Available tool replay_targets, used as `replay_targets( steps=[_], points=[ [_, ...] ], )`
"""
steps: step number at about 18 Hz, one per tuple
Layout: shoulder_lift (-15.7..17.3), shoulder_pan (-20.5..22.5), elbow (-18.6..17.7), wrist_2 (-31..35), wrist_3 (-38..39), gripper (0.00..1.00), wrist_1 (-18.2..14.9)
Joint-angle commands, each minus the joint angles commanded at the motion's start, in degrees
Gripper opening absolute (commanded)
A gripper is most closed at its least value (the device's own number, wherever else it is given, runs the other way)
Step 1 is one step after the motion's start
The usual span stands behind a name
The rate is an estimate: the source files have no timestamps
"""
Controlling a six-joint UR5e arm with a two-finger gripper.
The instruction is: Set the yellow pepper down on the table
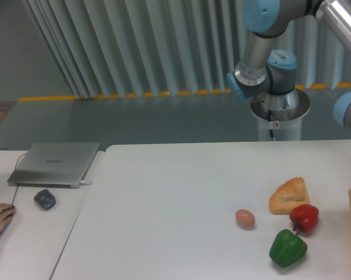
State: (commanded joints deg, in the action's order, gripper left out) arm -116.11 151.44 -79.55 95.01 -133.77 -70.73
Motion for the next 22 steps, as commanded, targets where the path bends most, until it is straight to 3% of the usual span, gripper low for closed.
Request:
replay_targets(
  steps=[4, 10, 12, 17, 20, 22],
  points=[
    [1.76, 0.44, 3.43, -0.70, 0.26, 0.48, -8.96],
    [4.75, -1.40, 3.70, -9.12, 12.01, 0.47, -14.87],
    [5.45, -3.15, 3.52, -13.60, 19.39, 0.46, -14.96],
    [5.45, -6.93, 2.99, -13.36, 32.40, 0.45, -14.09],
    [5.19, -8.61, 2.65, -13.27, 37.77, 0.45, -12.16],
    [5.28, -8.96, 0.98, -13.18, 40.15, 0.45, -9.18]
  ],
)
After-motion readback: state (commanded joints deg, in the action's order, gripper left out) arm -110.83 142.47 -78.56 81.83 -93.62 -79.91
